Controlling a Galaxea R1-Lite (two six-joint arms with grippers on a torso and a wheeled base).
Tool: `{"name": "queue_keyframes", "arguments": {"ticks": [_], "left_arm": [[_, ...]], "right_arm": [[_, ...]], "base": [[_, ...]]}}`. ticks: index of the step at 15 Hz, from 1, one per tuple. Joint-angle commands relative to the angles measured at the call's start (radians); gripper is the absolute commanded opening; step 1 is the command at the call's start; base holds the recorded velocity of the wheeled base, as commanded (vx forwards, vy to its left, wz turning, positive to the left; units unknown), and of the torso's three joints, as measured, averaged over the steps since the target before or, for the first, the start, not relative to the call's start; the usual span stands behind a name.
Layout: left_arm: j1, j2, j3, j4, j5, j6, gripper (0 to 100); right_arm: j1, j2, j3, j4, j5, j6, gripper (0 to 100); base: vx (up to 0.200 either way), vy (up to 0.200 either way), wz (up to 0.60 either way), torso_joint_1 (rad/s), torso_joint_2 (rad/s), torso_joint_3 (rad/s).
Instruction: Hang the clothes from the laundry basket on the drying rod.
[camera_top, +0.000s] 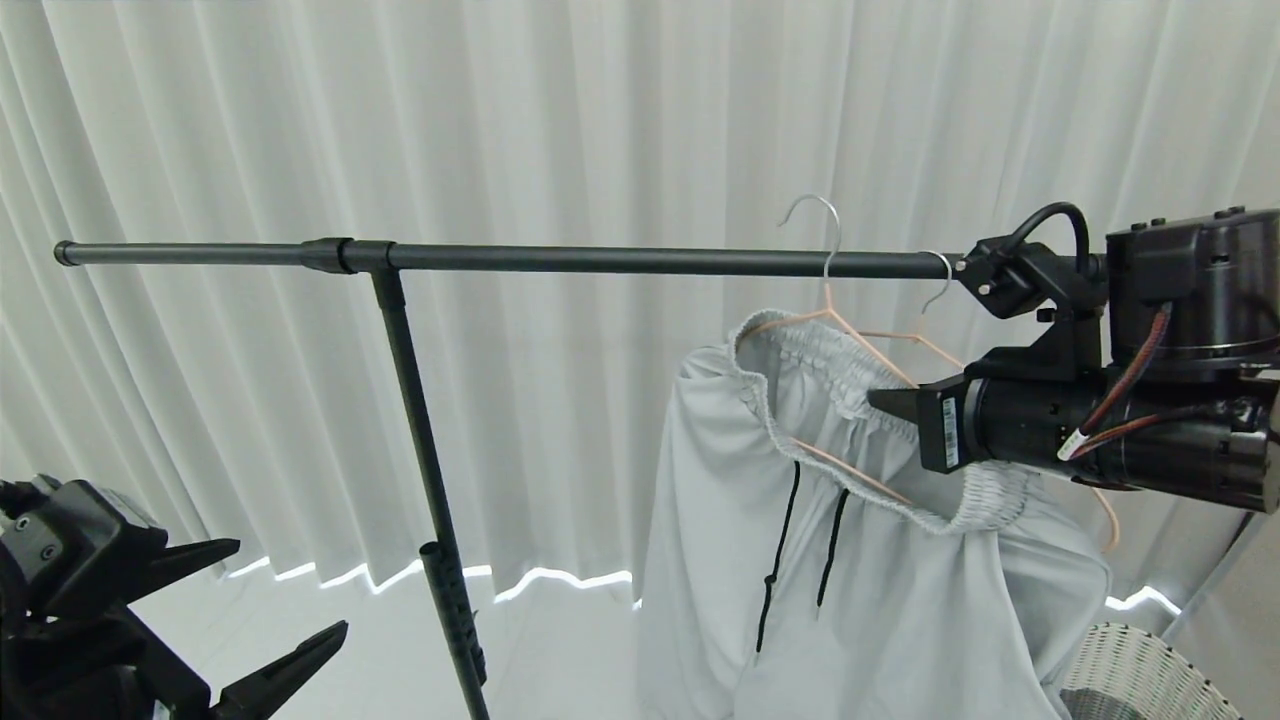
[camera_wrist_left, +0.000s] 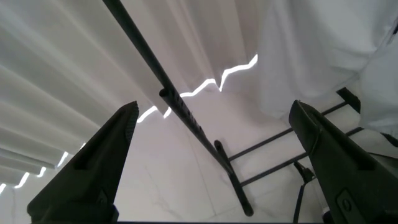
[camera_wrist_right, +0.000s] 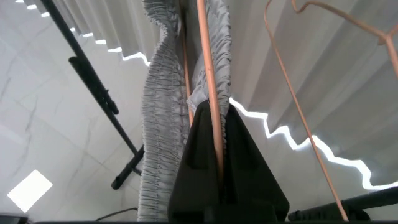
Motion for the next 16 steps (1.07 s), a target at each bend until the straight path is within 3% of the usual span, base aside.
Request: {"name": "queue_keyframes", "arguments": {"ticks": [1, 12, 16], "left_arm": [[-0.001, 0.000, 0.000, -0.001, 0.000, 0.000, 100], [-0.011, -0.006, -0.011, -0.001, 0.000, 0.003, 100], [-0.011, -0.008, -0.011, -0.001, 0.000, 0.003, 100]], "right_arm": [[0.008, 0.031, -0.019, -0.007, 0.000, 0.001, 0], [-0.031, 0.254, -0.169, -0.041, -0.008, 0.003, 0], [-0.037, 0.279, -0.166, -0.046, -0.011, 0.004, 0]], "base": [[0.000, 0.000, 0.00, 0.000, 0.00, 0.000], [0.000, 0.000, 0.00, 0.000, 0.00, 0.000], [0.000, 0.000, 0.00, 0.000, 0.00, 0.000]]}}
